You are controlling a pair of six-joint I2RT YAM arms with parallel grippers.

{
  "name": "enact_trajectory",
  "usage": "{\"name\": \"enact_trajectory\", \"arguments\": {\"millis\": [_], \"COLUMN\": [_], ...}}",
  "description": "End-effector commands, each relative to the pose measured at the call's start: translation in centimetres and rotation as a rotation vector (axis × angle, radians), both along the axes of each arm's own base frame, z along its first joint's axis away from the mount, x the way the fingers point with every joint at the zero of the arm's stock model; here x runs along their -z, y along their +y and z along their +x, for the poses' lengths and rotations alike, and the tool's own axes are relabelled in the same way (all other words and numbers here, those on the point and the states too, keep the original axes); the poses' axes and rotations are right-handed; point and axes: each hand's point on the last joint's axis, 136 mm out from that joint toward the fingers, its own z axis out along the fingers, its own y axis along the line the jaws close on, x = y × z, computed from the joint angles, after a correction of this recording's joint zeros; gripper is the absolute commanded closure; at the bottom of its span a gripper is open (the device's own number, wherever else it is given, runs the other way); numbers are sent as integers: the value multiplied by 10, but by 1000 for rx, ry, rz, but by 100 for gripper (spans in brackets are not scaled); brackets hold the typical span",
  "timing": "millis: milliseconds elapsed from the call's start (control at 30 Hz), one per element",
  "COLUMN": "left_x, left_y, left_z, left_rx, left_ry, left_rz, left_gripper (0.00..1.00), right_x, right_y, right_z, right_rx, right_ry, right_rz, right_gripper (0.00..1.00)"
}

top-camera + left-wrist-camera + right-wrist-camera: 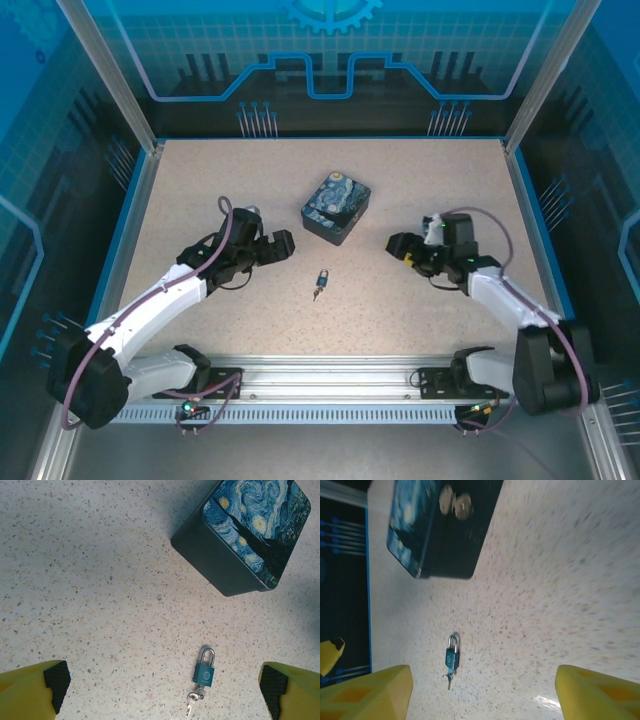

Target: Unlock a padlock with a key

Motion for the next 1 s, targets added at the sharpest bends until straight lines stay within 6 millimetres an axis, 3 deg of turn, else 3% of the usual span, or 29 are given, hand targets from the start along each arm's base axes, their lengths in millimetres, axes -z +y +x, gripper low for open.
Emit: {"name": "enact_trajectory", "arguments": {"millis": [0, 167, 400, 533, 700, 833, 967], "left_x": [-5, -8, -40, -52, -52, -56, -49], "left_y": [-5, -1, 13, 22, 51, 79, 118], "left_z": [4, 9, 23, 29, 35, 43, 53], "left_rx": [7, 4, 15, 22, -21, -34, -106], "left_ry": [-21, -47, -243, -412, -519, -556, -538], "left_rz": [-28, -2, 102, 165, 337, 462, 524], "left_gripper": [1, 1, 1, 1, 1, 1, 1], "right_x": [-4, -19, -35, -29, -15, -23, -28], "right_y": [-23, -50, -99, -139, -189, -201, -189], "right_z": [-20, -23, -9, 4, 16, 28, 50], "right_rx": [-2, 61, 216, 420, 688, 749, 655], "right_ry": [28, -23, -33, -32, -108, -217, -307], "right_rz": [-55, -62, -180, -313, -511, -677, -850], "right_gripper": [22, 16, 7, 2, 0, 0, 0]}}
